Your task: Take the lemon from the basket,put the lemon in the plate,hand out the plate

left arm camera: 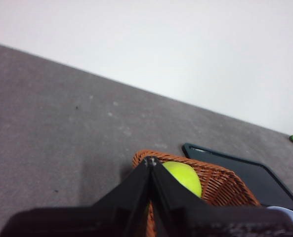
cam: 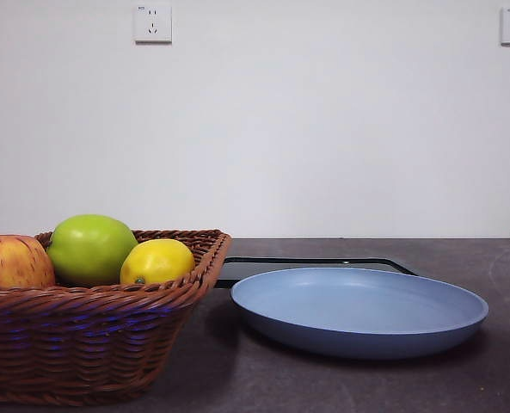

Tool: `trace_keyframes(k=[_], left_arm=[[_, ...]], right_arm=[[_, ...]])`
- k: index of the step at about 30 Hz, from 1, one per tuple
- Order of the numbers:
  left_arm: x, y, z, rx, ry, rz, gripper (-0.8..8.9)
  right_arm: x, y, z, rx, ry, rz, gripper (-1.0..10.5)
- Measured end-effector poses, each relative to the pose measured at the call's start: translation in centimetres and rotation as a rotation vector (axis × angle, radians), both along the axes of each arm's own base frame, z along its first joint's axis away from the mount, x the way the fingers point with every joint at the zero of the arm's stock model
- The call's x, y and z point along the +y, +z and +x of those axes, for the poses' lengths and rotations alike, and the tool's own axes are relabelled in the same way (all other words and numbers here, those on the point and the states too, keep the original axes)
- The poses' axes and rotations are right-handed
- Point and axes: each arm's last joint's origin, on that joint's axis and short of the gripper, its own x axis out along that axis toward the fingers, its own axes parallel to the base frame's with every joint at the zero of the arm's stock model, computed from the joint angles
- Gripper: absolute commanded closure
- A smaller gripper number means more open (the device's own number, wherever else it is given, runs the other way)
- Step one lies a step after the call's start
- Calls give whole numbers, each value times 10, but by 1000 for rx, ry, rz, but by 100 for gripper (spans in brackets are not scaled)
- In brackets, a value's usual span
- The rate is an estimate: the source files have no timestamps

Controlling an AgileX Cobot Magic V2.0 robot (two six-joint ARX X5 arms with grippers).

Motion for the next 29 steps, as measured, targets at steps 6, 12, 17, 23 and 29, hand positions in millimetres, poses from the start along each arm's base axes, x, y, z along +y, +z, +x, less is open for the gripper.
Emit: trace_keyframes(k=[6, 12, 17, 23, 29], left_arm=[[-1, 43, -2, 59, -23, -1, 809], [-3, 82, 11, 126, -110, 19, 809], [-5, 107, 27, 186, -203, 50, 809], [-9, 121, 47, 267, -344, 65, 809], [-13, 126, 60, 369, -508, 26, 809]], right_arm=[[0, 39, -6, 26, 3, 3, 944], [0, 82, -5, 84, 11, -51, 944], [1, 115, 5, 142, 55, -131, 944], [3, 138, 26, 225, 166, -205, 943], [7, 135, 51, 359, 334, -234, 943]])
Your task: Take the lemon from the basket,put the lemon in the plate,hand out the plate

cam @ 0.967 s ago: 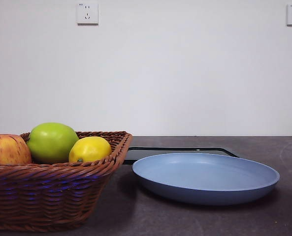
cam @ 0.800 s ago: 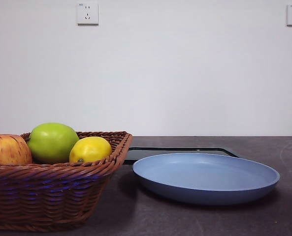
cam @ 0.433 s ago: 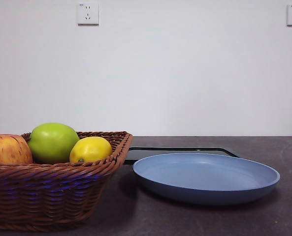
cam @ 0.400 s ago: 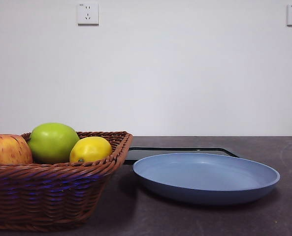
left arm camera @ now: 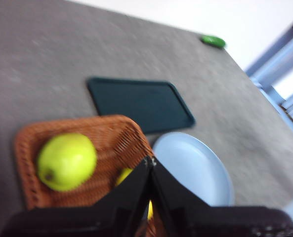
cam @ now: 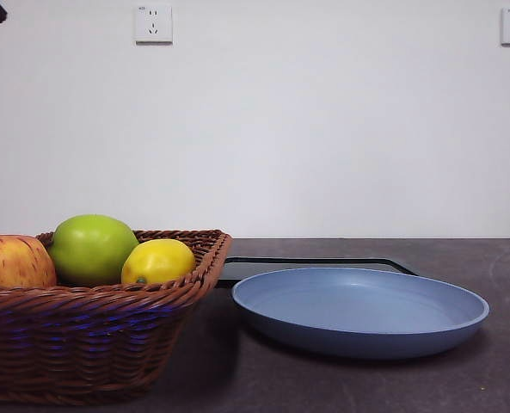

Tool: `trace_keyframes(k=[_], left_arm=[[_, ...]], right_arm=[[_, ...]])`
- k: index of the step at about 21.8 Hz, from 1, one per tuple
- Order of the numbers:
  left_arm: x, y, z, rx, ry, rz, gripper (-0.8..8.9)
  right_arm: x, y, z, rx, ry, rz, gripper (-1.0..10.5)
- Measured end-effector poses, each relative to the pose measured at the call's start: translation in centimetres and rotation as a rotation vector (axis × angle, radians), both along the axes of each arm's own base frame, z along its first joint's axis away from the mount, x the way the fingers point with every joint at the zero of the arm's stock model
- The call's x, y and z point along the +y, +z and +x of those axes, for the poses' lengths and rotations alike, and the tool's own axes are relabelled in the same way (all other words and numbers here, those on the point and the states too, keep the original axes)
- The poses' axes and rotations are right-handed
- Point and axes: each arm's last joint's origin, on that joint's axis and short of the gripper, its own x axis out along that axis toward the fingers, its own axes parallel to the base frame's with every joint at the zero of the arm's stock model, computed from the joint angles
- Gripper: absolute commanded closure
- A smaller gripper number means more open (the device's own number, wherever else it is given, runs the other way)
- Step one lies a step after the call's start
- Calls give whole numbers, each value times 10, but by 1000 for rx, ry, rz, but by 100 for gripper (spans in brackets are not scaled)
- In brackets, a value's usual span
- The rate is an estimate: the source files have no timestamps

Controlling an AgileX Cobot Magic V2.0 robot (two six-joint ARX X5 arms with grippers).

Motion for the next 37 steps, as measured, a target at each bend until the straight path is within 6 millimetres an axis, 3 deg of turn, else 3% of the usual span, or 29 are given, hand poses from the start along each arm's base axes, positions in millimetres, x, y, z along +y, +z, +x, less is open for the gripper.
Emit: trace_keyframes(k=[6, 11, 13, 18, 26, 31, 37], left_arm=[[-5, -4, 3, 75, -68, 1, 794], [-10, -5, 2, 77, -101, 3, 600], [-12, -5, 2, 78, -115, 3, 592], [-17, -5, 1, 80, -143, 4, 592], [-21, -5, 0, 85, -159, 3, 592], [-21, -6, -1, 97, -158, 4, 592], [-20, -6, 0, 100, -137, 18, 592]], right_arm=[[2, -15, 15, 113, 58, -22, 870], [2, -23, 25, 166, 67, -27, 714], [5, -28, 30, 200, 84, -29, 705], [19, -52, 50, 352, 138, -57, 715], [47, -110, 97, 504, 184, -150, 715], [53, -148, 116, 596, 193, -156, 716], [55, -152, 122, 583, 194, -145, 945]])
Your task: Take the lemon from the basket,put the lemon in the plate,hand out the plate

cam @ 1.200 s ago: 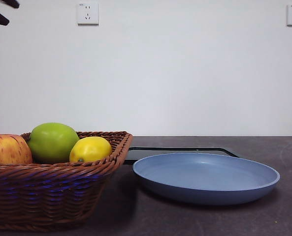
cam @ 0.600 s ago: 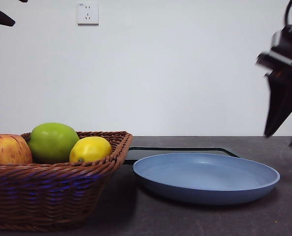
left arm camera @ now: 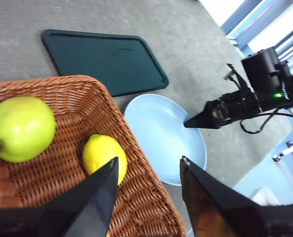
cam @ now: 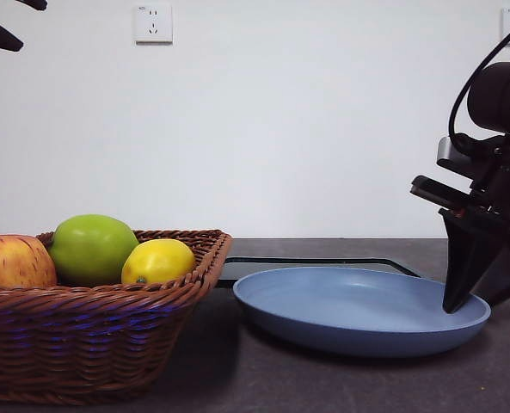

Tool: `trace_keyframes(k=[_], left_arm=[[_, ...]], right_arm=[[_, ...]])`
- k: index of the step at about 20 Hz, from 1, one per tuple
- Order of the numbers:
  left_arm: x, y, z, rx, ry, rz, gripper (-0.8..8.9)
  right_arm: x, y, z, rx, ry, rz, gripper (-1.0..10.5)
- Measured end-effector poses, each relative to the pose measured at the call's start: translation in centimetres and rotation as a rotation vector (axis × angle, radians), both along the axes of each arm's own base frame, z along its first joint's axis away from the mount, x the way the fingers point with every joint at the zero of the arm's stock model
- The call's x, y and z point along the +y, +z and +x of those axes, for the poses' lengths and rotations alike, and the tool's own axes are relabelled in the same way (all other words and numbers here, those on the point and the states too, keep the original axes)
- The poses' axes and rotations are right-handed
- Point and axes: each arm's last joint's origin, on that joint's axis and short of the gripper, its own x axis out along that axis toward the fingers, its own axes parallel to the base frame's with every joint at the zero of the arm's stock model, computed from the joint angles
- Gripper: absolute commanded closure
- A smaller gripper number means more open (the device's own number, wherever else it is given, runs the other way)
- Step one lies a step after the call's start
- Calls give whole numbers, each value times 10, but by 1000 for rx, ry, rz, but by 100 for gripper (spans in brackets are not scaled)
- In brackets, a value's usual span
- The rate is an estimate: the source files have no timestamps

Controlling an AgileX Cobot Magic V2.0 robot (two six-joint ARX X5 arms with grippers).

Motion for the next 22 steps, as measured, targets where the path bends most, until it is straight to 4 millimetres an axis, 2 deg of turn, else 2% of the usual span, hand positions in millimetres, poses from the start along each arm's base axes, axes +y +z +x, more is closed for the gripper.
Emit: trace_keyframes(k=[5, 9, 13, 18, 22], left_arm=[[-4, -6, 6, 50, -18, 10, 592], [-15, -18, 17, 115, -7, 70, 573], [-34, -32, 29, 165, -5, 168, 506], [-64, -53, 50, 223, -14, 270, 499], [-86, -59, 73, 272, -17, 353, 498]], right_arm=[[0, 7, -3, -8, -9, 17, 944], [-4, 38, -19, -72, -23, 16, 944], [-9, 63, -38, -115, -27, 25, 944], [-13, 85, -60, -167, -27, 37, 944], [-15, 96, -70, -207, -27, 45, 944]])
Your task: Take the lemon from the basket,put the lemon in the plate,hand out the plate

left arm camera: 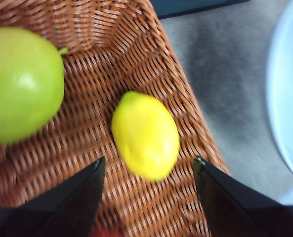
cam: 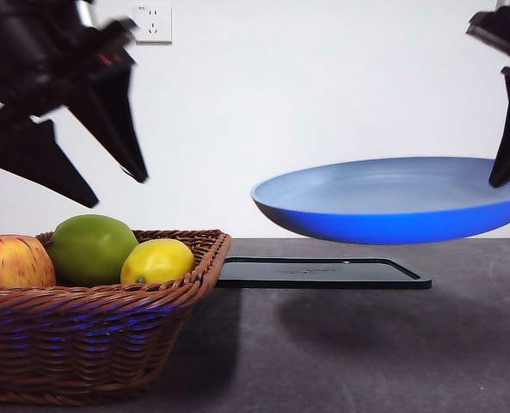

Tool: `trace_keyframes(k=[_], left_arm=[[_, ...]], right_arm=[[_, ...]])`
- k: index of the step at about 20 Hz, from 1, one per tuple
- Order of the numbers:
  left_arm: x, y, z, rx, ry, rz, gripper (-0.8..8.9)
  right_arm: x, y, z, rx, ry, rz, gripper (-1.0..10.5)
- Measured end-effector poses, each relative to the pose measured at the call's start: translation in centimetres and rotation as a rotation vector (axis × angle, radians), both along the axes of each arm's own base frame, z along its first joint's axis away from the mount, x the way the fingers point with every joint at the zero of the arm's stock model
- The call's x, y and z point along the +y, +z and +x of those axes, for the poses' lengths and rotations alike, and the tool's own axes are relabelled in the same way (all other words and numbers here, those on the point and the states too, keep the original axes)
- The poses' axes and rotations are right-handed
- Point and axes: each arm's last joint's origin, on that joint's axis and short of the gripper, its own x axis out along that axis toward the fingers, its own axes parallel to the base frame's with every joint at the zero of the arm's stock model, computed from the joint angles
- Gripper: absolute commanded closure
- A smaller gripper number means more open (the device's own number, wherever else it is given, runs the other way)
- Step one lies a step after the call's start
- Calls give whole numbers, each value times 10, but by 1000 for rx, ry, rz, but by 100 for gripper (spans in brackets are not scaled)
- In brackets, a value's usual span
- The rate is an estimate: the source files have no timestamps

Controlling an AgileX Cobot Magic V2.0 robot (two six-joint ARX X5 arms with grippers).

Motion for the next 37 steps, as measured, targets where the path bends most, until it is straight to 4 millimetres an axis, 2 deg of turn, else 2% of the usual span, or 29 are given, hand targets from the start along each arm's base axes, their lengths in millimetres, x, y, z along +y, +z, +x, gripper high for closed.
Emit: trace_keyframes(k=[4, 9, 13, 22, 24, 26, 28, 30, 32, 34, 35, 37], left_arm=[[-23, -5, 21, 32, -34, 23, 499], [-39, -21, 36, 91, -54, 57, 499], [-44, -42, 37, 150, -42, 159, 499], [-46, -54, 35, 202, -109, 257, 505], [-46, -54, 35, 203, -119, 263, 612], [-46, -54, 35, 203, -123, 264, 636], [-46, -49, 34, 229, -128, 280, 636], [-49, -30, 35, 223, -152, 215, 636], [-52, 22, 35, 114, -205, 43, 636], [-55, 71, 26, 5, -276, -100, 636], [-60, 84, 21, -33, -303, -124, 636], [-74, 89, 12, -62, -348, -126, 635]], right_arm=[[-2, 7, -8, -25, 0, 6, 944], [-2, 9, -11, -34, 0, 8, 944], [-3, 8, -12, -17, 0, 4, 944], [-3, 8, -13, -10, 0, 3, 944], [-3, 8, -13, -10, 0, 2, 944], [-3, 8, -13, -10, -1, 1, 944], [-3, 8, -13, -13, -5, -3, 944], [-3, 9, -11, -31, -16, -16, 944], [-3, 7, -7, -38, -36, -41, 944], [-2, 1, 0, -9, -42, -38, 944], [0, -3, 3, 13, -40, -31, 944], [5, -8, 8, 44, -4, 40, 944]])
